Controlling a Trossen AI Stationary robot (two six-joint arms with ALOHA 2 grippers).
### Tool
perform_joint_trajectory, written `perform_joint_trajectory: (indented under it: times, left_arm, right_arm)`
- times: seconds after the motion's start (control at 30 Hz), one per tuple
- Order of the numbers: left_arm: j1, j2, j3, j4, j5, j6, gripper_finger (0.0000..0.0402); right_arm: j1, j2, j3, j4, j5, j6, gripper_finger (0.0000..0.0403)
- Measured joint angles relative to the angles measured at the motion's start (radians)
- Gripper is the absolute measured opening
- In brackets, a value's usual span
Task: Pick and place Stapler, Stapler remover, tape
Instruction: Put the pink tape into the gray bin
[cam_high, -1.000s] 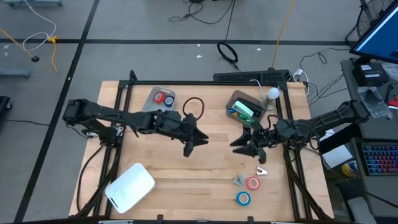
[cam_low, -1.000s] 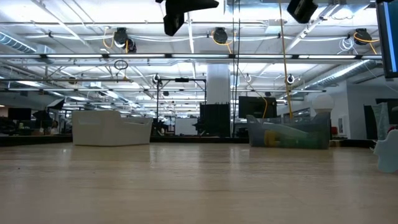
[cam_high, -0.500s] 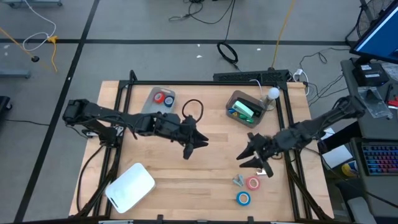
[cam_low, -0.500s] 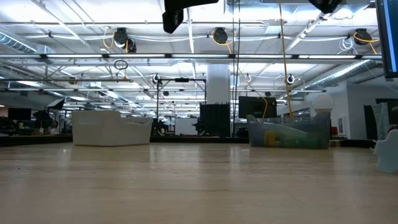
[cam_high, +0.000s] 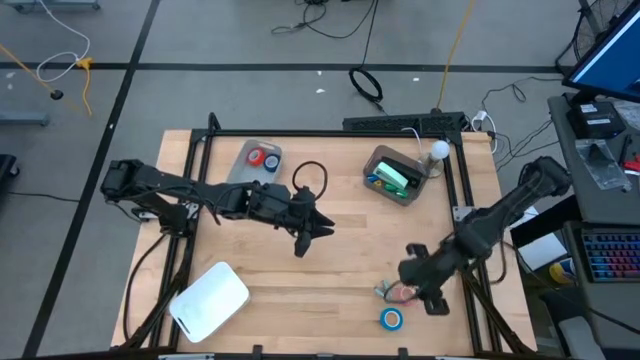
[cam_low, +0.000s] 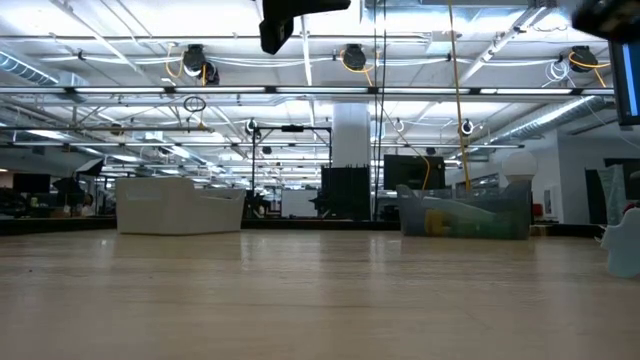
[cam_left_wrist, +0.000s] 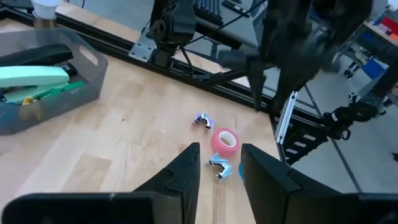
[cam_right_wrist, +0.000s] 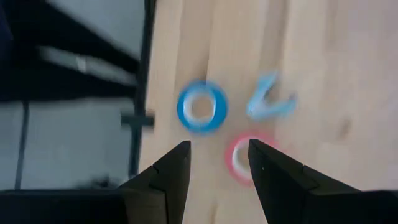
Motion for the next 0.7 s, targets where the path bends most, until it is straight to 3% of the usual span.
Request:
perform_joint_trajectory:
  times: [0.2, 0.4, 0.7]
  left_arm:
    - [0.000, 0.000, 0.000, -0.002, -0.005, 0.015, 0.0115]
    - [0.000, 0.000, 0.000, -0.028, -0.005, 0.014, 0.0115]
    - [-0.007, 0.000, -0.001, -0.047, -0.005, -0.002, 0.0115]
  right_arm:
    - [0.053, 0.121, -0.014, 0.001, -0.062, -0.074, 0.0155]
    - [0.068, 0.214, -0.014, 0.024, -0.050, -0.196, 0.0155]
    - [0.071, 0.273, -0.014, 0.025, -0.023, -0.223, 0.0155]
